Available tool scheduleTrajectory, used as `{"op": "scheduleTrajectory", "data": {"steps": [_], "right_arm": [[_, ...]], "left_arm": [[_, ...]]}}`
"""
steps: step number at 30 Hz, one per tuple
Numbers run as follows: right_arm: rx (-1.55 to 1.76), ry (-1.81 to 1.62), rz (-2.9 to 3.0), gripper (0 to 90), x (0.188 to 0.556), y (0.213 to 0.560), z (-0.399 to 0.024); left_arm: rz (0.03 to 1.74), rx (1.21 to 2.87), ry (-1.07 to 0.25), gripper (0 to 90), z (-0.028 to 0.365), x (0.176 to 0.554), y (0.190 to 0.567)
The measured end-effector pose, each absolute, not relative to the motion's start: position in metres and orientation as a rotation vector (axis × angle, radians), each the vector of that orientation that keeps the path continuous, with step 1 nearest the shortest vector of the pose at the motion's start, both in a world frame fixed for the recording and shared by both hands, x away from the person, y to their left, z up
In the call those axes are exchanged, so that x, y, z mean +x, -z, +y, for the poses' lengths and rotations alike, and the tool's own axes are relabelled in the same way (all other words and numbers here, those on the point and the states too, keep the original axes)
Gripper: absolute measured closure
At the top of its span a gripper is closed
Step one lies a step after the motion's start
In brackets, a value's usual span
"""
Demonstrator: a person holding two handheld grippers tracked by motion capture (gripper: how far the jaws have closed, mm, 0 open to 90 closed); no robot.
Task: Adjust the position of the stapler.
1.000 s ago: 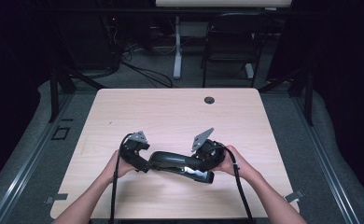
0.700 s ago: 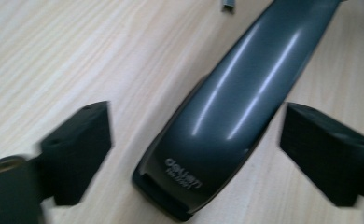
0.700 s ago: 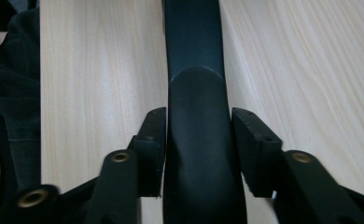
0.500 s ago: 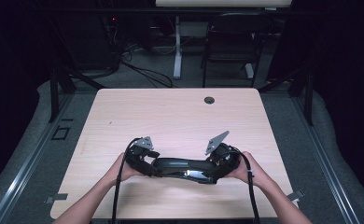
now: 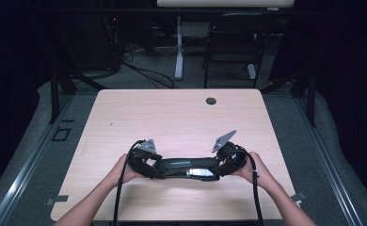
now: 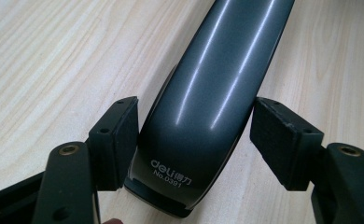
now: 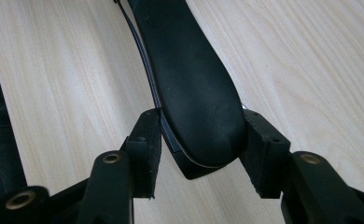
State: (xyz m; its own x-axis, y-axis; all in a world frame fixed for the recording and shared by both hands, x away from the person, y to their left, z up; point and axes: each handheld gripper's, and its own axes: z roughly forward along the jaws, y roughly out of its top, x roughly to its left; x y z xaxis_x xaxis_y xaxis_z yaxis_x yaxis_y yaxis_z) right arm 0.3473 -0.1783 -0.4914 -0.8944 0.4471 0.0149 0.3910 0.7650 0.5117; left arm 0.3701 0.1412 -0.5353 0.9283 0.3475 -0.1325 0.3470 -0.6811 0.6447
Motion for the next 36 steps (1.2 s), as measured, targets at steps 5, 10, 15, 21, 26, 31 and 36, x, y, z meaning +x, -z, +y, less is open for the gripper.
{"op": "scheduleTrajectory", "data": {"steps": [5,10,15,21,26,31,36], "right_arm": [[0.661,-0.786,2.849,52.1,0.349,0.492,-0.179],[0.642,-0.801,2.848,52.0,0.351,0.493,-0.178],[0.626,-0.806,2.857,51.8,0.351,0.493,-0.170],[0.638,-0.821,2.860,52.0,0.350,0.495,-0.165],[0.636,-0.826,2.866,52.5,0.347,0.495,-0.165],[0.639,-0.824,2.875,52.7,0.342,0.495,-0.164],[0.627,-0.831,2.872,52.6,0.340,0.495,-0.163]], "left_arm": [[0.483,2.384,-0.008,35.1,0.143,0.371,0.534],[0.481,2.370,0.018,37.2,0.147,0.373,0.531],[0.474,2.395,0.052,37.3,0.151,0.372,0.531],[0.469,2.394,0.061,37.4,0.153,0.371,0.531],[0.461,2.412,0.058,37.1,0.154,0.370,0.530],[0.462,2.423,0.059,37.0,0.154,0.365,0.530],[0.472,2.426,0.049,37.0,0.154,0.361,0.529]]}}
